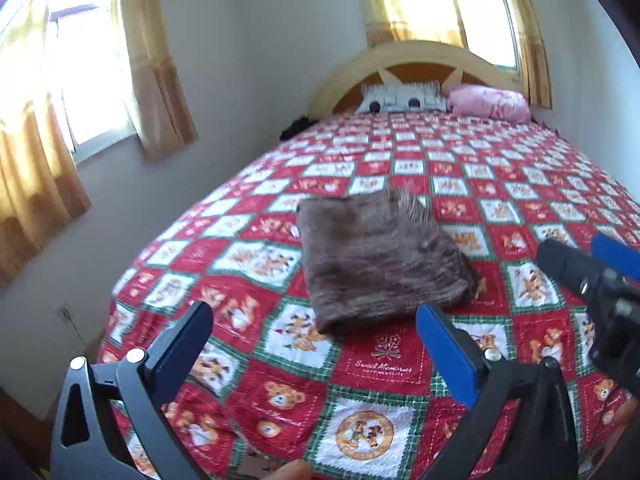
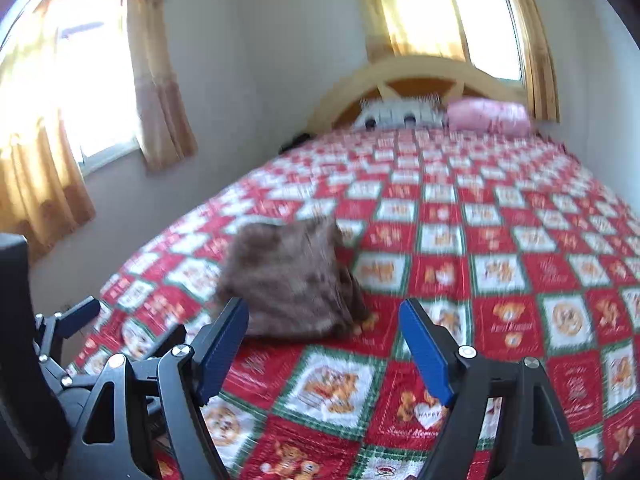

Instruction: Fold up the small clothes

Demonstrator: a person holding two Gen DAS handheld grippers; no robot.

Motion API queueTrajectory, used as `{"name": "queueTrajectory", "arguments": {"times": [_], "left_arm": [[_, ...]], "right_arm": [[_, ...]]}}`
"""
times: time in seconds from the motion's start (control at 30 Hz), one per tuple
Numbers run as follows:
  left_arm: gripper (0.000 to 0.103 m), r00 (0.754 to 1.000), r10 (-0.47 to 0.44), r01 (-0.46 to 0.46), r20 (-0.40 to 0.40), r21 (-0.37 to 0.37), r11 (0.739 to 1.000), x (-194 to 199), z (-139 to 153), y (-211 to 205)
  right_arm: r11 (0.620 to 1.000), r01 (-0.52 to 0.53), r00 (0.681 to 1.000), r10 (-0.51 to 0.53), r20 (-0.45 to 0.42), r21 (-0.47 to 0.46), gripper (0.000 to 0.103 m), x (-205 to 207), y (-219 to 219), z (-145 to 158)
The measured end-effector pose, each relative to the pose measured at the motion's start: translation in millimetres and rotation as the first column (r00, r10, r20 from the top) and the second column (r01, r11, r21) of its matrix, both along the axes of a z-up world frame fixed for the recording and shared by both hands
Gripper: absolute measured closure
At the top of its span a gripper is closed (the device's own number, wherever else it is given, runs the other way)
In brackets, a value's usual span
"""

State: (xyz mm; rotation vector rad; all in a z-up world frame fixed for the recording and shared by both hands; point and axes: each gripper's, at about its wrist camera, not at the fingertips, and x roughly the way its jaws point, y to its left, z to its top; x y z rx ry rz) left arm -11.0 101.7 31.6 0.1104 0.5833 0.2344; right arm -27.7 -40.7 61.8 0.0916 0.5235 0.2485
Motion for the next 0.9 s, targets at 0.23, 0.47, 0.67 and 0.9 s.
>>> {"name": "queueTrajectory", "arguments": {"times": [0.23, 0.47, 0.67, 0.9], "left_arm": [[0.0, 0.994, 0.069, -0.063, 0.087, -0.072, 0.995, -21, 27, 15], [0.0, 0.983, 0.086, -0.07, 0.161, -0.104, 0.992, -35, 41, 22], [0.0, 0.98, 0.081, -0.068, 0.181, -0.077, 0.995, -37, 45, 18], [0.0, 0.983, 0.074, -0.066, 0.17, -0.05, 0.997, -35, 42, 14]], "right_arm": [[0.999, 0.027, 0.977, -0.02, 0.211, -0.031, 0.024, -43, 8, 41], [0.997, 0.064, 0.956, -0.049, 0.29, -0.041, 0.012, -59, 9, 55], [0.997, 0.073, 0.965, -0.063, 0.256, -0.031, 0.012, -55, 7, 50], [0.996, 0.093, 0.968, -0.088, 0.234, -0.011, 0.012, -51, 0, 45]]}}
